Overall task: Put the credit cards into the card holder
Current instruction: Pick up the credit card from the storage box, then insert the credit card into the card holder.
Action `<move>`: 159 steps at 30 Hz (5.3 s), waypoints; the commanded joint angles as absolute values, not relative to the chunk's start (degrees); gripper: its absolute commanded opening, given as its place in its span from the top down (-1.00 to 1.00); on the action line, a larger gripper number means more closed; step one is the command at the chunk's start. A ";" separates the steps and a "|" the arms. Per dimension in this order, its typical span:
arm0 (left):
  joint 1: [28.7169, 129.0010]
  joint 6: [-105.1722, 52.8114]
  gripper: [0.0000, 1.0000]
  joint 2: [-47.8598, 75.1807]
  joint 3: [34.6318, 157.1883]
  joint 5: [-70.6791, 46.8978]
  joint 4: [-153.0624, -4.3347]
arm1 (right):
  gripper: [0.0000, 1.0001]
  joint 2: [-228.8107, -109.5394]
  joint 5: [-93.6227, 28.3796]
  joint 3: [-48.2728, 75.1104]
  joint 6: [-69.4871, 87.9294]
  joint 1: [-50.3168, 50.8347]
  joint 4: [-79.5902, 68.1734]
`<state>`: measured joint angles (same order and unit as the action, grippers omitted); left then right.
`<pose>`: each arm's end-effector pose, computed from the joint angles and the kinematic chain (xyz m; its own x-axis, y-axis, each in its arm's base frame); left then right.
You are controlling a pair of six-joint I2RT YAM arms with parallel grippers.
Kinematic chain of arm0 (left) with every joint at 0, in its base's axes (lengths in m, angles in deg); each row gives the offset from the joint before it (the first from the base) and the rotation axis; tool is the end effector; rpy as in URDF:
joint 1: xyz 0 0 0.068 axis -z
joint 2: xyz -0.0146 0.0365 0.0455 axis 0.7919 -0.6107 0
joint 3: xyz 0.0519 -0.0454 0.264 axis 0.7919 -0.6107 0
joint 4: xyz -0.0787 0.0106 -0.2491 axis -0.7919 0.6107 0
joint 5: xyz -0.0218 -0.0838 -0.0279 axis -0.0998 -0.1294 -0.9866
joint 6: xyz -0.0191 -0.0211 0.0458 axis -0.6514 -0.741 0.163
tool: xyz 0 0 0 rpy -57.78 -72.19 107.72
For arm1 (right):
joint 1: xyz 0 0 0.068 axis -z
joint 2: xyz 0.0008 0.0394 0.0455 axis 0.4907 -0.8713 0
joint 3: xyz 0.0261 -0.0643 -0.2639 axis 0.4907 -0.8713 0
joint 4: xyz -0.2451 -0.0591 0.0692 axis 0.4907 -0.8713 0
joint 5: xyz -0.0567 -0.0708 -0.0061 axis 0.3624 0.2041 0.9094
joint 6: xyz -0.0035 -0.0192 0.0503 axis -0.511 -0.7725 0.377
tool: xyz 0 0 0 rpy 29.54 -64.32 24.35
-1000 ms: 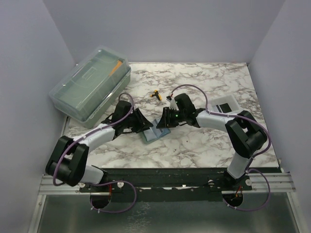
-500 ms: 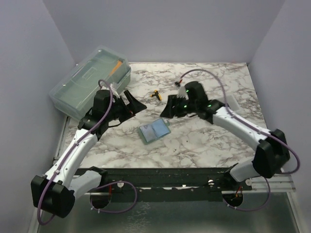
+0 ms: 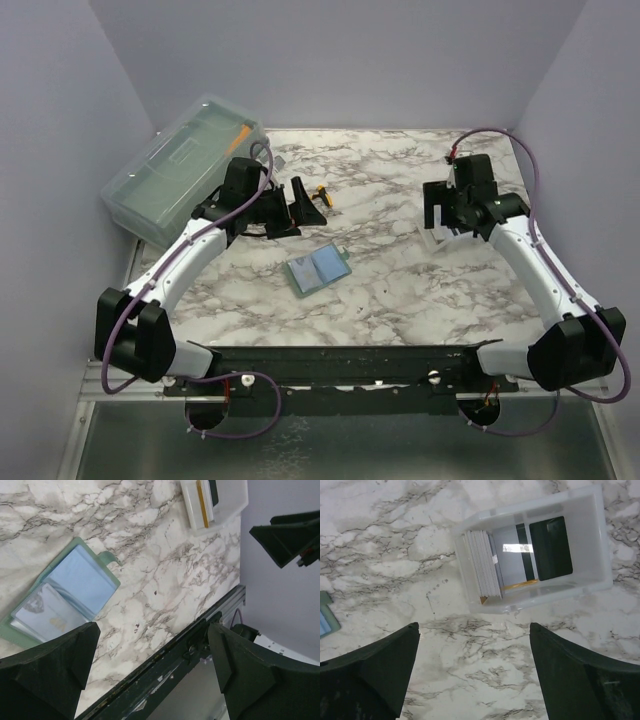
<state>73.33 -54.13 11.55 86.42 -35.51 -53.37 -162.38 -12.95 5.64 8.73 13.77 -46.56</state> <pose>0.2708 -0.1240 0.3023 -0.8846 -0.2397 -0.4001 0.1675 0.6372 -0.7523 0.2636 0.0660 0.3192 -0.7241 -0.0906 -0.6837 -0.0492 0.9956 -0.0797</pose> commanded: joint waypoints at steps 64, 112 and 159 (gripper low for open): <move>75.48 -41.85 -0.98 9.76 83.31 -36.83 -51.91 | 0.48 -185.56 -51.36 4.89 5.57 31.03 -34.94; 71.43 -55.33 -0.92 7.42 67.12 -29.97 -52.74 | 0.99 -181.23 -66.84 2.43 33.94 -1.68 -10.06; 75.16 -58.29 -0.07 -2.31 65.97 -8.01 -56.18 | 0.99 -193.28 -72.09 -15.29 34.40 0.56 5.64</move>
<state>74.99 -60.60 0.97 69.02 -14.46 -57.39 -191.62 -71.39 -14.34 34.53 0.02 4.06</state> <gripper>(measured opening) 0.548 0.005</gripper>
